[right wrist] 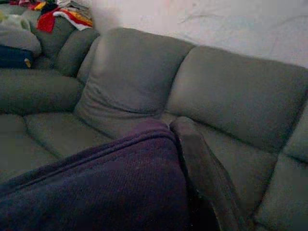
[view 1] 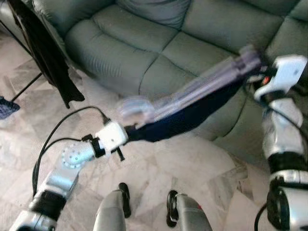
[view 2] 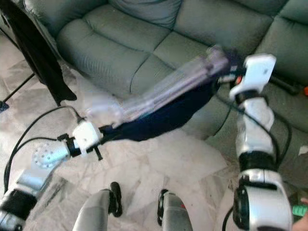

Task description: Hang hanger

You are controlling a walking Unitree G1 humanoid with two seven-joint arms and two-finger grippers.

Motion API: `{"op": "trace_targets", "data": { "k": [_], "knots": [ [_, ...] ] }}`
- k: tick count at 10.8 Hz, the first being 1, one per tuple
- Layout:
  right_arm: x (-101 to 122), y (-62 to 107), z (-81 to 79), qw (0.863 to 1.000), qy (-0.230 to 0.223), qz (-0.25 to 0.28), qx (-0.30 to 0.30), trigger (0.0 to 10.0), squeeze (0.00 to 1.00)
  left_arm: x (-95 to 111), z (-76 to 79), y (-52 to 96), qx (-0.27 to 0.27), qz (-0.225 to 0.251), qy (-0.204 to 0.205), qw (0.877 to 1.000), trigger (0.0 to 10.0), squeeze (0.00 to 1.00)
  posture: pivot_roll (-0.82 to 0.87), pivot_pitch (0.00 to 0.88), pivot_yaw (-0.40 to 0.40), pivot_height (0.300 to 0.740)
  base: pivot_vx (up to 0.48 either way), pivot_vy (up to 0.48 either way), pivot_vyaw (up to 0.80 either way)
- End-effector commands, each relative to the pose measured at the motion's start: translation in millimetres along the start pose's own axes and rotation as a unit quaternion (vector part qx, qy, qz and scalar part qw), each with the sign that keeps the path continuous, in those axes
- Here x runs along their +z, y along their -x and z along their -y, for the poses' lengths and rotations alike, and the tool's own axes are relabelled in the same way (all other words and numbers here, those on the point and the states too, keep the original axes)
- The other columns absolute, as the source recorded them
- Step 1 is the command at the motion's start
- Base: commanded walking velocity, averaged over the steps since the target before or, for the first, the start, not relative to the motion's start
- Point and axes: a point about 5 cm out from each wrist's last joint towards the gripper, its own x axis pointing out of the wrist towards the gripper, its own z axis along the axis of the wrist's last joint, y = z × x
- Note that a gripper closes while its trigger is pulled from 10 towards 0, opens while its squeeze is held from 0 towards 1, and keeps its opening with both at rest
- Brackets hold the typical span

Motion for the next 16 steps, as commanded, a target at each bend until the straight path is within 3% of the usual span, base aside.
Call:
{"op": "trace_targets", "data": {
  "k": [1,4,6,8,12,13,14,15,16],
  "knots": [
    [26.5,-2.9,41.4,0.995,0.003,0.044,-0.089,0.0,0.00,-40.6,14.8,25.4,-0.019,-0.112,0.008,0.993,0.0,0.00,-0.01,0.246,-0.038,0.740,0.000,0.000,0.00],
    [25.0,-4.0,27.8,0.997,-0.004,0.049,-0.063,0.0,0.00,-76.5,21.8,37.8,-0.047,-0.245,-0.022,0.968,0.0,0.00,-0.01,0.248,-0.040,0.740,0.000,0.000,0.00],
    [26.8,-6.3,24.9,0.997,-0.006,0.055,-0.059,0.0,0.00,-83.3,22.0,39.9,-0.042,-0.258,-0.032,0.965,0.0,0.00,-0.01,0.248,-0.040,0.740,0.000,0.000,0.00],
    [35.7,-10.7,17.6,0.996,-0.016,0.076,-0.037,0.0,0.00,-95.9,18.8,46.6,-0.012,-0.309,-0.006,0.951,0.0,0.00,-0.01,0.248,-0.039,0.740,0.000,0.000,0.00],
    [51.5,-19.1,-21.6,0.994,-0.013,0.107,0.031,0.0,0.00,-111.5,15.0,49.2,0.015,-0.400,-0.039,0.916,0.0,0.00,-0.02,0.249,-0.038,0.740,0.000,0.000,0.00],
    [55.2,-23.4,-37.5,0.993,0.011,0.104,0.055,0.0,0.00,-113.1,7.7,49.2,0.060,-0.415,-0.042,0.907,0.0,0.00,-0.02,0.248,-0.036,0.740,0.000,0.000,0.00],
    [53.9,-25.8,-58.7,0.988,0.078,0.092,0.100,0.0,0.00,-115.5,3.4,51.5,0.076,-0.434,-0.056,0.896,0.0,0.00,-0.03,0.248,-0.037,0.740,0.000,0.000,0.00],
    [49.5,-26.5,-62.8,0.986,0.097,0.079,0.106,0.0,0.00,-115.9,3.2,51.8,0.075,-0.437,-0.054,0.894,0.0,0.00,-0.03,0.248,-0.037,0.740,0.000,0.000,0.00],
    [33.5,-24.0,-77.3,0.980,0.136,0.040,0.140,0.0,0.00,-118.5,0.4,54.9,0.083,-0.455,-0.038,0.886,0.0,0.00,-0.02,0.243,-0.038,0.740,0.000,0.000,0.00]
  ]
}}
